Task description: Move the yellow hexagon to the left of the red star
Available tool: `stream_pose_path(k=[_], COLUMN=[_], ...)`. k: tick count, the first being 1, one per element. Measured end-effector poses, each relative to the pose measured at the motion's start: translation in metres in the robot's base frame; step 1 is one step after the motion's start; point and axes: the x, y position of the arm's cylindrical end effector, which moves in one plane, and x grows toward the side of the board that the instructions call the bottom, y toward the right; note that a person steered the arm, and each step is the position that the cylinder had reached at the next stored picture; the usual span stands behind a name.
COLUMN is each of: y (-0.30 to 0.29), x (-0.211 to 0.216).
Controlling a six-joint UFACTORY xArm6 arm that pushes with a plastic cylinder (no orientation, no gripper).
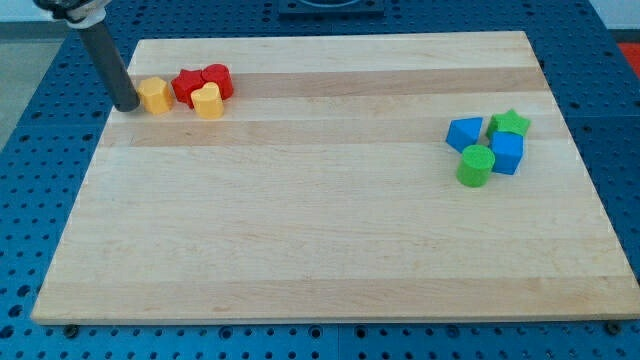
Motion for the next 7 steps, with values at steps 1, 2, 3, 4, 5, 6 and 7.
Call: stream_pose_path(k=[1, 2, 3, 4, 5, 6, 7], y=[0.000, 0.001, -0.010, -0.014, -0.013, 0.000, 0.006], x=[0.012, 0.047, 0.004, -0.051, -0.066, -0.006, 0.015])
